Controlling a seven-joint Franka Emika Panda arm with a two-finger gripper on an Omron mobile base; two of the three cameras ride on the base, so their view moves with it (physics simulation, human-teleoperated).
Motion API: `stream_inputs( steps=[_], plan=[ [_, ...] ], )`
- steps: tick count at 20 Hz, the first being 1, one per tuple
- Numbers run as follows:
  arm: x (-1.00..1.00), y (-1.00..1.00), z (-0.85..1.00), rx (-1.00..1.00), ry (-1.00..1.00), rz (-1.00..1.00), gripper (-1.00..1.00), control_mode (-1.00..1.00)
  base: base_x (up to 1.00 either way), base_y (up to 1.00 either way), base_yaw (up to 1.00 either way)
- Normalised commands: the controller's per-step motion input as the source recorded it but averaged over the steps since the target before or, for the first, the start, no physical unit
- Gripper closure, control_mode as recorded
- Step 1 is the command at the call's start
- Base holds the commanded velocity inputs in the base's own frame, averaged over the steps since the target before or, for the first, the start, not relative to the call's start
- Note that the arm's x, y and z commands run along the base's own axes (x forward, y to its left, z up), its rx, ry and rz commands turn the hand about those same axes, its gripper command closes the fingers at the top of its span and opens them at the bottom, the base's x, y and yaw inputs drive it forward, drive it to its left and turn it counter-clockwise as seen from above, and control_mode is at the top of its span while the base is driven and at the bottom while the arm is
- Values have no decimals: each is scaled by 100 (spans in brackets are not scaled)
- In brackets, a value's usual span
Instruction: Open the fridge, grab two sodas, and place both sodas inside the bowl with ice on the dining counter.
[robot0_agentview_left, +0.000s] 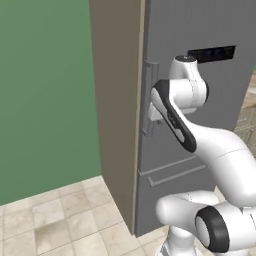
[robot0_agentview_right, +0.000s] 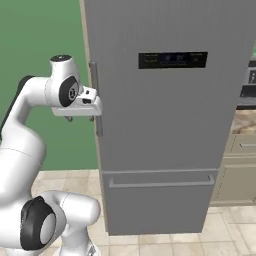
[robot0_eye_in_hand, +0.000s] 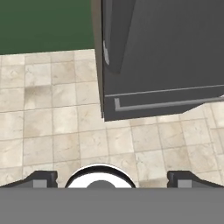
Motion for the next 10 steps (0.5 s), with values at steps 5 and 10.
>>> stream_inputs(
  steps=[5, 10],
  plan=[
    [0, 0, 0, 0, 0, 0, -100, 100, 22, 27, -15],
    [0, 0, 0, 0, 0, 0, -100, 100, 4, 44, -23]
  ],
)
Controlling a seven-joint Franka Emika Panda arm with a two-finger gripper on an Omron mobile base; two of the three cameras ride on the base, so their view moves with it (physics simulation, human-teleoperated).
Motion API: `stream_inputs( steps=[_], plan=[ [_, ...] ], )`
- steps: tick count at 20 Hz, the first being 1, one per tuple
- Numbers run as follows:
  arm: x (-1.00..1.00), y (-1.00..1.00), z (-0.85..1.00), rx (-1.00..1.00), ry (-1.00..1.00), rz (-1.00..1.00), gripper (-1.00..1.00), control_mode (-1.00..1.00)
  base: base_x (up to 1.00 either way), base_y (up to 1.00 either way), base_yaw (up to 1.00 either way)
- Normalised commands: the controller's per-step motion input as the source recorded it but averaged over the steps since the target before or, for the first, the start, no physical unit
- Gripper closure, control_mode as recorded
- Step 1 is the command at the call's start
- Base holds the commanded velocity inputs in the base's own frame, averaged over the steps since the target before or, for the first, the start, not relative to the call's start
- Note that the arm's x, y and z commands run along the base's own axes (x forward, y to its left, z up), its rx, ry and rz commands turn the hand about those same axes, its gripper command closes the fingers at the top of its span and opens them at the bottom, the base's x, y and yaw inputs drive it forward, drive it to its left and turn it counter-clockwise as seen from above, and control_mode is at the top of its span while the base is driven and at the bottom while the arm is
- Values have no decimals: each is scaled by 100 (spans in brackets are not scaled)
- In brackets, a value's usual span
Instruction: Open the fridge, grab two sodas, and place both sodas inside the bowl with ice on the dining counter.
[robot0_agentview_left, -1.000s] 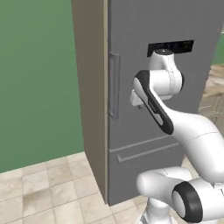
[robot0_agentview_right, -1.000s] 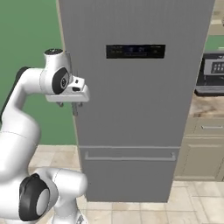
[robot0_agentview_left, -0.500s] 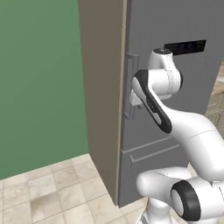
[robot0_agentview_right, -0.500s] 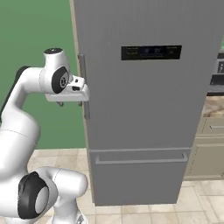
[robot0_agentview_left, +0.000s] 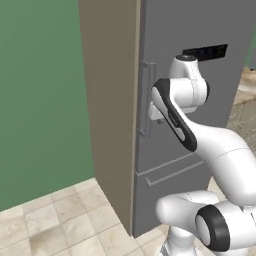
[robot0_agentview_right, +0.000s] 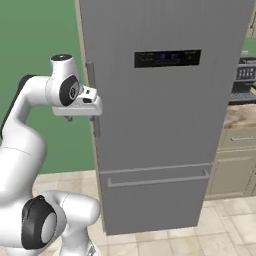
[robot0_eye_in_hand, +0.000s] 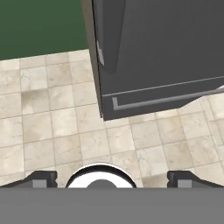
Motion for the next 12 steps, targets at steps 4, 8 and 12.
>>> stream_inputs(
  steps=[4, 8, 12],
  plan=[
    [0, 0, 0, 0, 0, 0, -100, 100, 1, 42, -26],
    [0, 0, 0, 0, 0, 0, -100, 100, 0, 44, -26],
    [0, 0, 0, 0, 0, 0, -100, 100, 0, 50, -26]
  ],
)
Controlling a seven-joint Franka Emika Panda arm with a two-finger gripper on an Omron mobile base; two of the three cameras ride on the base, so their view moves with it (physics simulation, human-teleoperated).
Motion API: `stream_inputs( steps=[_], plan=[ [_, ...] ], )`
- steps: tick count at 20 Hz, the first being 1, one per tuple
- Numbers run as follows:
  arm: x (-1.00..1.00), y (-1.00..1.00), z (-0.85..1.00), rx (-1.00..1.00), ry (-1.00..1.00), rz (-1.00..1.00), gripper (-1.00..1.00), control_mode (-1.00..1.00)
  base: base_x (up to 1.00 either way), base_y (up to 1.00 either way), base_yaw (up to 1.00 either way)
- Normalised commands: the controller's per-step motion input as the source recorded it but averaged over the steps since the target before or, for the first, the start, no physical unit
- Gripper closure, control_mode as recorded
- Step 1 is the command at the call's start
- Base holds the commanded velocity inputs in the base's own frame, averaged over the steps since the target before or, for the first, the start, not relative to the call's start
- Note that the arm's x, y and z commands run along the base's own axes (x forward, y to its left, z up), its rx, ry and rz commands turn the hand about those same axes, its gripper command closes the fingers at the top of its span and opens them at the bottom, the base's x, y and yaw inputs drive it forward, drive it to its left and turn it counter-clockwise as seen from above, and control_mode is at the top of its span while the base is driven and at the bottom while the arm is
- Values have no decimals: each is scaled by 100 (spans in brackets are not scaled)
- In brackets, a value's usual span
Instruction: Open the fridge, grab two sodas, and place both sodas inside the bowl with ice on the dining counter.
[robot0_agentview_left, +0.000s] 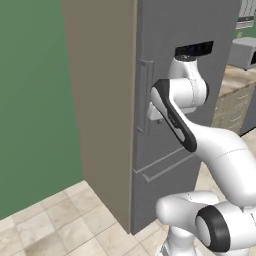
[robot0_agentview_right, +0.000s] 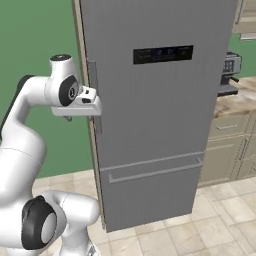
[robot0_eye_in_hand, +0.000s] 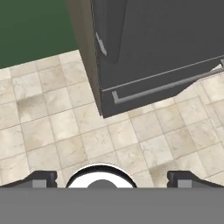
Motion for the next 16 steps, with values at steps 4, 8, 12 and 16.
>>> stream_inputs(
  steps=[4, 8, 12, 16],
  plan=[
    [0, 0, 0, 0, 0, 0, -100, 100, 0, 61, -24],
    [0, 0, 0, 0, 0, 0, -100, 100, 8, 57, -16],
    [7, -3, 0, 0, -6, -1, -100, -100, 5, 5, -2],
    [-1, -37, 0, 0, -23, 6, -100, -100, 0, 0, 0]
  ],
)
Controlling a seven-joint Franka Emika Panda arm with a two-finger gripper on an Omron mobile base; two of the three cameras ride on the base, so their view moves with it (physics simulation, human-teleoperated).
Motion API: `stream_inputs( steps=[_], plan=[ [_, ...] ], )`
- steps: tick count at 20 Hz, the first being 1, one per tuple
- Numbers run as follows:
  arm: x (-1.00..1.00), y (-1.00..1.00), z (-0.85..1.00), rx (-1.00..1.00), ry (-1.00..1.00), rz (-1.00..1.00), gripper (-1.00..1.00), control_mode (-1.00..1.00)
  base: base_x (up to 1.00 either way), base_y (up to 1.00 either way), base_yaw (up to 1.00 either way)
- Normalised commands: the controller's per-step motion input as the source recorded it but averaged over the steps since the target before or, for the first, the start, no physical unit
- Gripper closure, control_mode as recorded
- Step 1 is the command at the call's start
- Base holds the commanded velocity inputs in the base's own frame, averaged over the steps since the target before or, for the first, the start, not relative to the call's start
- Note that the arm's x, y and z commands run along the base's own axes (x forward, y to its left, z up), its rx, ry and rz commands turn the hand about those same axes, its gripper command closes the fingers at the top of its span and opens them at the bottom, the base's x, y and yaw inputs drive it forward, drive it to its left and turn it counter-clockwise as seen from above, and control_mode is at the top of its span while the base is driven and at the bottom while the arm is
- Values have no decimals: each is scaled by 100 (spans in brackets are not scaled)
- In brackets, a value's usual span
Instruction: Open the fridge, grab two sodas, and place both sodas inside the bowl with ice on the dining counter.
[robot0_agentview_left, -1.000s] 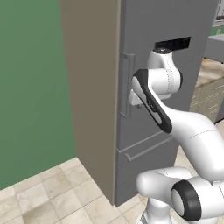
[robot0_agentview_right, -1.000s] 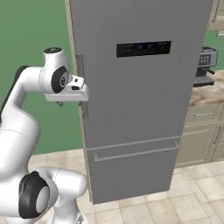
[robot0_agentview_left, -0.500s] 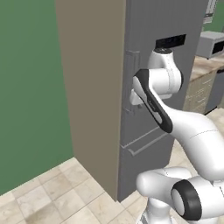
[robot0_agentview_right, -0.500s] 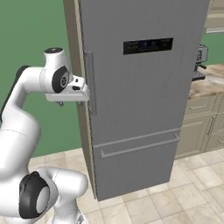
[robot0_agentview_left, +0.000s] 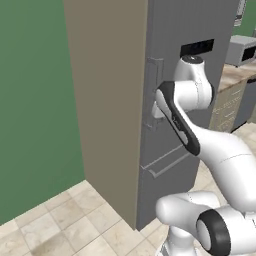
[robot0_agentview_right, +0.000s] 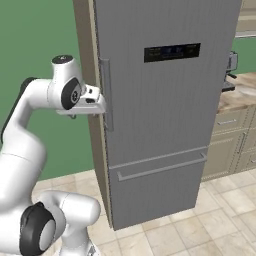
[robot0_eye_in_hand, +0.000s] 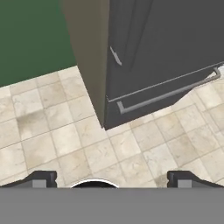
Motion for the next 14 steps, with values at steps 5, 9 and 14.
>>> stream_inputs(
  steps=[5, 9, 14],
  plan=[
    [-7, -47, 0, 0, -31, 13, -100, -100, 0, 0, 0],
    [0, -22, 0, 0, -27, 14, -100, -100, 0, 0, 0],
    [11, -1, 0, 4, -28, 16, -100, -100, 0, 0, 0]
  ],
)
